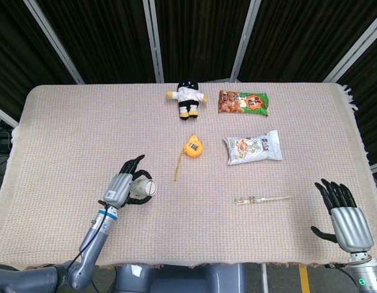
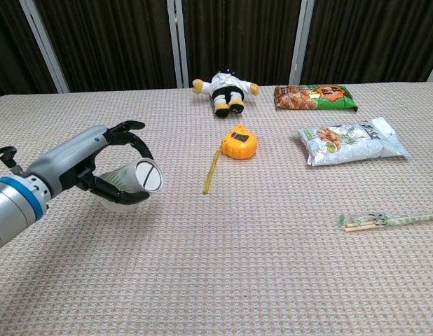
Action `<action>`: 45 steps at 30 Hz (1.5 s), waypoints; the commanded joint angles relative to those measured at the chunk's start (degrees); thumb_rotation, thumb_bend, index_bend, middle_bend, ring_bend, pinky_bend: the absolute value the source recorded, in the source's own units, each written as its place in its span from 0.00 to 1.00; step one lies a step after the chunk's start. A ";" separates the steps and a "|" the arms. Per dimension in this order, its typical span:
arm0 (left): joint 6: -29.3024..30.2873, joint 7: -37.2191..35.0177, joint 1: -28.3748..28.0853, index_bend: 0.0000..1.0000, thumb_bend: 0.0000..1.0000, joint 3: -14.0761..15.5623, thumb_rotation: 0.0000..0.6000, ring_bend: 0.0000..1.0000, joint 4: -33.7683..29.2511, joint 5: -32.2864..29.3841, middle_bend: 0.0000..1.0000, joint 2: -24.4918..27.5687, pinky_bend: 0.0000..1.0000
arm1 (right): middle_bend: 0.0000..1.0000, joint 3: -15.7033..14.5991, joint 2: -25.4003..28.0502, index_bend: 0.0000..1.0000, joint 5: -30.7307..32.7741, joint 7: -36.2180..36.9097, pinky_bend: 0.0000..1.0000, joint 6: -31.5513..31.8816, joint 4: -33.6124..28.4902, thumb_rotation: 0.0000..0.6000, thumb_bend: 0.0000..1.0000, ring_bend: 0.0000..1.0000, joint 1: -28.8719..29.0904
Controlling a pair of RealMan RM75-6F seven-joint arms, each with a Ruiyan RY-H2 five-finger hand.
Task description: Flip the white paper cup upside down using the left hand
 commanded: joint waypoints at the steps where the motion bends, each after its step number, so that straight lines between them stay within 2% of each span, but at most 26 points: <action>1: -0.51 -6.57 1.10 0.42 0.16 1.55 1.00 0.00 4.03 4.19 0.00 -1.31 0.00 | 0.00 0.03 0.00 0.00 0.09 0.00 0.00 -0.05 0.01 1.00 0.06 0.00 0.02; 8: 1.12 -13.67 2.44 0.42 0.16 2.21 1.00 0.00 7.01 6.90 0.00 -1.17 0.00 | 0.00 -0.08 0.01 0.00 0.21 -0.29 0.00 -0.48 -0.02 1.00 0.06 0.00 0.14; 12: 0.81 -16.99 3.53 0.42 0.16 2.27 1.00 0.00 9.56 6.48 0.00 -0.44 0.00 | 0.00 -0.22 -0.05 0.00 0.03 -0.74 0.00 -0.53 -0.10 1.00 0.06 0.00 0.14; 21: 0.34 -20.71 4.66 0.37 0.16 2.68 1.00 0.00 11.49 7.07 0.00 1.20 0.00 | 0.00 -0.31 -0.13 0.00 0.16 -1.16 0.00 -0.87 -0.09 1.00 0.06 0.00 0.23; 24: 0.66 -21.83 5.30 0.28 0.16 2.75 1.00 0.00 11.67 7.24 0.00 1.91 0.00 | 0.00 -0.41 -0.14 0.00 0.04 -1.37 0.00 -0.96 -0.14 1.00 0.06 0.00 0.27; 26: 0.89 -22.14 5.71 0.12 0.16 2.90 1.00 0.00 11.91 7.37 0.00 2.34 0.00 | 0.00 -0.42 -0.14 0.00 -0.02 -1.41 0.00 -0.90 -0.15 1.00 0.06 0.00 0.26; 28: 1.22 -22.13 6.09 0.02 0.15 3.08 1.00 0.00 12.15 7.65 0.00 2.81 0.00 | 0.00 -0.41 -0.15 0.00 0.04 -1.49 0.00 -0.89 -0.16 1.00 0.06 0.00 0.24; 31: 1.94 -21.87 6.75 0.00 0.14 3.40 1.00 0.00 12.36 8.15 0.00 3.64 0.00 | 0.00 -0.42 -0.12 0.00 0.05 -1.55 0.00 -0.88 -0.22 1.00 0.05 0.00 0.23; 38: 8.43 -17.29 9.89 0.00 0.12 4.21 1.00 0.00 11.10 10.62 0.00 7.92 0.00 | 0.00 -0.26 -0.50 0.00 0.12 -2.26 0.00 -0.70 0.25 1.00 0.06 0.00 0.25; 41: 14.24 -9.42 12.69 0.00 0.04 5.05 1.00 0.00 8.99 12.40 0.00 11.48 0.00 | 0.00 0.16 -0.86 0.00 0.58 -2.75 0.00 -0.53 0.68 1.00 0.05 0.00 0.30; 45: 20.76 1.24 17.25 0.00 0.01 6.39 1.00 0.00 3.30 13.11 0.00 16.77 0.00 | 0.00 0.60 -1.51 0.00 0.87 -3.76 0.00 -0.15 1.39 1.00 0.05 0.00 0.34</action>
